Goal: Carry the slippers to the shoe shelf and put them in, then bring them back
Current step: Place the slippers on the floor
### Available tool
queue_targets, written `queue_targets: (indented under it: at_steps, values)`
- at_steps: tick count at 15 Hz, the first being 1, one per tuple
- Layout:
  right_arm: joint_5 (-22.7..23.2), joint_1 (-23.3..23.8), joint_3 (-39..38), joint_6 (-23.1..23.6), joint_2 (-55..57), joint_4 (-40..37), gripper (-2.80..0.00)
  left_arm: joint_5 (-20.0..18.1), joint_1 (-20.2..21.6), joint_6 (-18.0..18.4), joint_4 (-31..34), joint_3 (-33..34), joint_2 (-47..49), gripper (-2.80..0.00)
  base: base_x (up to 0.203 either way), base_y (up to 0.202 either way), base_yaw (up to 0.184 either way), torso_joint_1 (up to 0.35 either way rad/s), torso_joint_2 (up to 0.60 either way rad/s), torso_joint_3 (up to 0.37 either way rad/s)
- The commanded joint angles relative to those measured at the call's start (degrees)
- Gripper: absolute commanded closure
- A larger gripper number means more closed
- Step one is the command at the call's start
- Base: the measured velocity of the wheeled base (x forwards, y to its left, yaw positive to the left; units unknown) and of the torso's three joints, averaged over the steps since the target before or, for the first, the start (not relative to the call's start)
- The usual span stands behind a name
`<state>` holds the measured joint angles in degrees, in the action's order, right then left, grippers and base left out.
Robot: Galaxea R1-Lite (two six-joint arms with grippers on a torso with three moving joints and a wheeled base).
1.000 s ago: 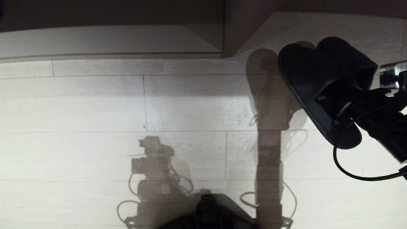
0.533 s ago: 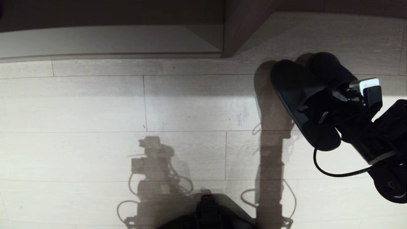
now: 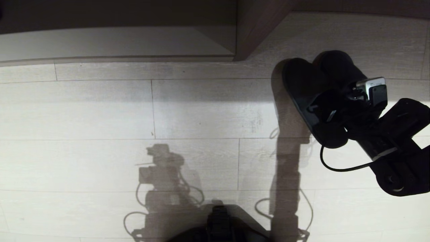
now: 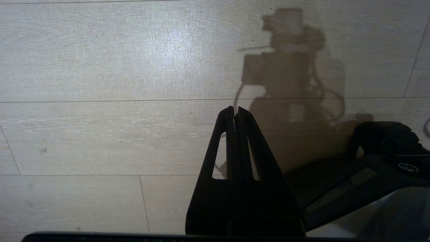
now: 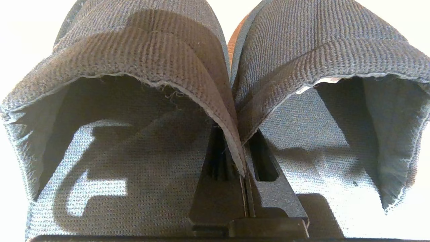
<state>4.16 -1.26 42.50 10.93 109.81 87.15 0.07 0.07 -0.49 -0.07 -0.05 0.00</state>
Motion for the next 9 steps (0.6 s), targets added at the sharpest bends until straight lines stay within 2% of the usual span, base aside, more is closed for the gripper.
queue_targets:
  at_steps: [1,5,9]
  values:
    - [0.1,0.0,1.6,0.1,1.7,0.5,0.0,0.0,0.0,0.0,0.0,0.0,0.0,0.0,0.0,0.0,0.0,0.0,0.0,0.0]
    - [-0.2,0.1,5.3,0.1,4.0,0.5,0.0,0.0,0.0,0.0,0.0,0.0,0.0,0.0,0.0,0.0,0.0,0.0,0.0,0.0]
    - [-3.4,0.2,6.3,0.1,4.6,0.5,0.0,0.0,0.0,0.0,0.0,0.0,0.0,0.0,0.0,0.0,0.0,0.0,0.0,0.0]
